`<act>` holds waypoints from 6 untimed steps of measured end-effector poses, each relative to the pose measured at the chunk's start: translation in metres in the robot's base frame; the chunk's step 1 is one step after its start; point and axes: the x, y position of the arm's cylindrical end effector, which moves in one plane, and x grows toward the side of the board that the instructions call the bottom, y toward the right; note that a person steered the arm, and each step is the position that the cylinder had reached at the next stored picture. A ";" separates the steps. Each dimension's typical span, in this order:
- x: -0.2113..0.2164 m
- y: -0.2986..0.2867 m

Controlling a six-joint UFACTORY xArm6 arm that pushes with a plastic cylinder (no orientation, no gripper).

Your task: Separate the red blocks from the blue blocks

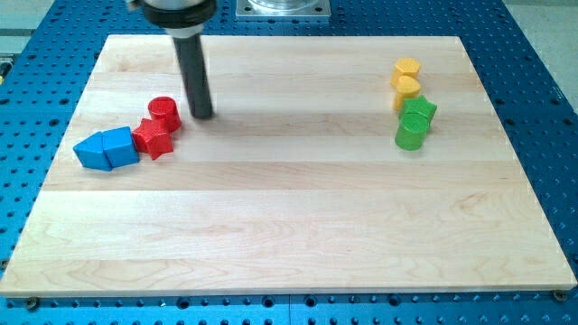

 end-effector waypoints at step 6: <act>0.095 -0.028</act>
